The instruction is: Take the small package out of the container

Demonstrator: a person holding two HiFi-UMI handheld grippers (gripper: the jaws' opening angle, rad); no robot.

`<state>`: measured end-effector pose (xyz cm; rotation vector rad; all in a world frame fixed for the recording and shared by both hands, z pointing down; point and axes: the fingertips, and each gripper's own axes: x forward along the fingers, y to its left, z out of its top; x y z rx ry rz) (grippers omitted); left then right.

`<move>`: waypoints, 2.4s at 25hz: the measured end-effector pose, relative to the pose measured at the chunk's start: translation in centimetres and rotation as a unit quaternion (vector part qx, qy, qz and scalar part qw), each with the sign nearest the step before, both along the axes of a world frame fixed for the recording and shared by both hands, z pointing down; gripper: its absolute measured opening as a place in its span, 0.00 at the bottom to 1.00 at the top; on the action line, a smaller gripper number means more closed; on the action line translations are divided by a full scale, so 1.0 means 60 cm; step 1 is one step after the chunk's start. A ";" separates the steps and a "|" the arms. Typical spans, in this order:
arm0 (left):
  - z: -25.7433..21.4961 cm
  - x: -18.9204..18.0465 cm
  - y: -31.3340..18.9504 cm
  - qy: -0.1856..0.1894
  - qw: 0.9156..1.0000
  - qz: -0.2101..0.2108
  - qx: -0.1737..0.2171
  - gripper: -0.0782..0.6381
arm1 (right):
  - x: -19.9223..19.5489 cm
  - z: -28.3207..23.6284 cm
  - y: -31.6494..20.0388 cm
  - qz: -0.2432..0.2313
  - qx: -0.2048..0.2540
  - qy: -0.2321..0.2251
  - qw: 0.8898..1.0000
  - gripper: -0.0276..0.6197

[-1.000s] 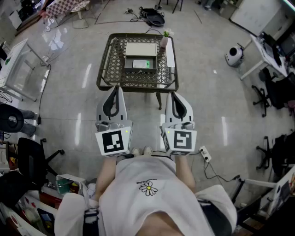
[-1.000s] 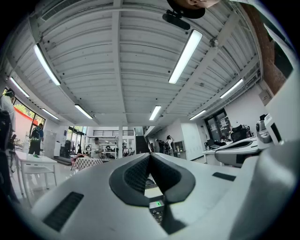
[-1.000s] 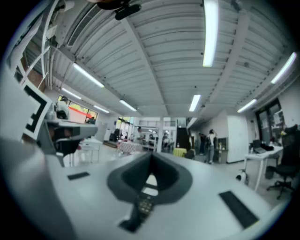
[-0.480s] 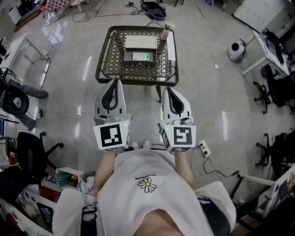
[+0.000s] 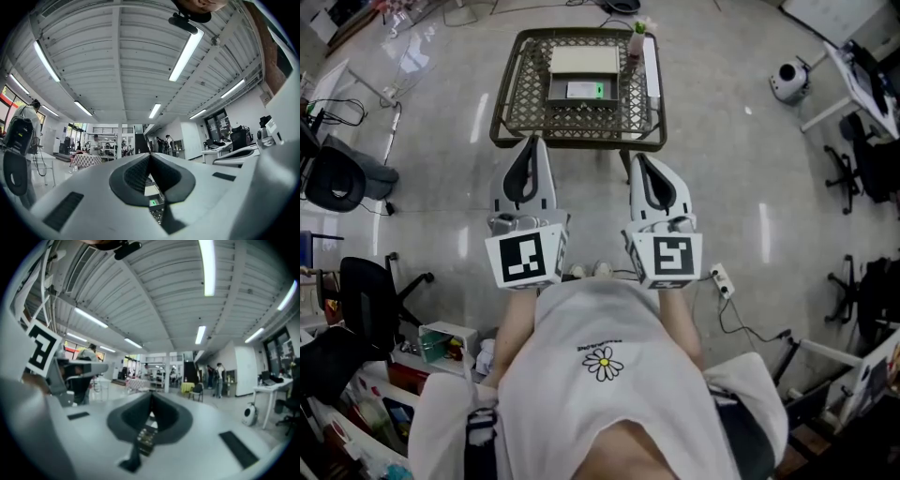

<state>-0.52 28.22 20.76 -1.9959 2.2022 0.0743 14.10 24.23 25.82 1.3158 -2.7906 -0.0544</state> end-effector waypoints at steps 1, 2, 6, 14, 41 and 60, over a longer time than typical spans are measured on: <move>-0.003 0.000 -0.004 0.000 1.000 0.001 0.007 0.14 | -0.003 -0.002 -0.004 -0.003 0.009 0.000 1.000 0.09; -0.005 0.000 -0.007 -0.001 1.000 0.001 0.011 0.14 | -0.005 -0.002 -0.007 -0.004 0.017 -0.004 1.000 0.09; 0.000 0.005 -0.012 -0.008 1.000 -0.003 0.017 0.14 | 0.011 0.025 -0.023 0.009 0.018 0.002 1.000 0.09; -0.023 0.015 -0.050 -0.017 0.999 0.005 0.041 0.14 | 0.047 0.009 -0.070 0.034 0.005 -0.027 0.999 0.09; 0.014 -0.154 -0.504 0.005 0.997 0.078 0.021 0.14 | -0.156 0.021 -0.452 0.054 0.031 0.040 0.997 0.09; 0.080 -0.267 -0.705 0.016 0.997 0.067 -0.041 0.14 | -0.252 0.054 -0.665 0.056 0.000 0.066 0.996 0.09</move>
